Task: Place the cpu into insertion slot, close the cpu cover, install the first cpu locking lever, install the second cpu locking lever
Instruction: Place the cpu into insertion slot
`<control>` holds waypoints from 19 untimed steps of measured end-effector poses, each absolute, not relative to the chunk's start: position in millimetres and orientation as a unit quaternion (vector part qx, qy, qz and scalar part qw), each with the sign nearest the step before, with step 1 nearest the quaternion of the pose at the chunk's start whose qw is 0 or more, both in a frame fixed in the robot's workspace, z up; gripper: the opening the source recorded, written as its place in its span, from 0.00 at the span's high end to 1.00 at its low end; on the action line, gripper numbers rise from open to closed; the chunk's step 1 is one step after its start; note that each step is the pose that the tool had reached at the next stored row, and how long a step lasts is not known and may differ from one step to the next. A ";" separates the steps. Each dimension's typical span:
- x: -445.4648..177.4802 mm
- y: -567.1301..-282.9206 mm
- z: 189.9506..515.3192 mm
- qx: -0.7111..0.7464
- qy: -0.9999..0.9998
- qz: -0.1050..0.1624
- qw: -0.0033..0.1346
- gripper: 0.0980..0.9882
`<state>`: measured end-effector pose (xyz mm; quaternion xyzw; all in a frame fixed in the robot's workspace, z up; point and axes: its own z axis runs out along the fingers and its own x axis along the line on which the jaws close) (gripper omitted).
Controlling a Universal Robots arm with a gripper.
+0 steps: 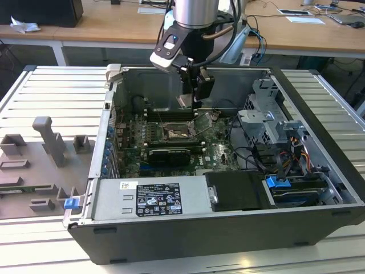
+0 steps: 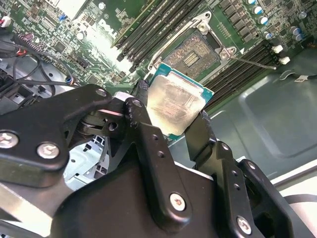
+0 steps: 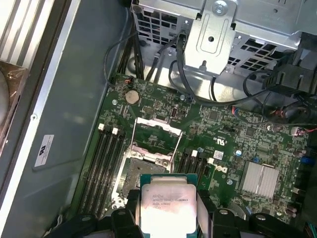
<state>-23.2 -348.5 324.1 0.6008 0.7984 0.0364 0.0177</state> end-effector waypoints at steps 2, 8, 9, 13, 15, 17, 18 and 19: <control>-23.2 -348.5 323.6 0.607 0.794 0.036 0.018 0.50; -23.8 -348.5 320.9 0.645 0.763 0.035 0.020 0.50; -24.0 -348.5 320.8 0.645 0.763 0.035 0.020 0.50; -24.1 -348.5 320.7 0.649 0.760 0.035 0.020 0.50; -24.1 -348.5 320.7 0.653 0.756 0.035 0.021 0.50; -24.1 -348.5 320.6 0.656 0.754 0.034 0.021 0.50; -24.1 -348.3 320.4 0.659 0.751 0.034 0.021 0.50; -24.1 -348.3 320.1 0.665 0.746 0.034 0.022 0.50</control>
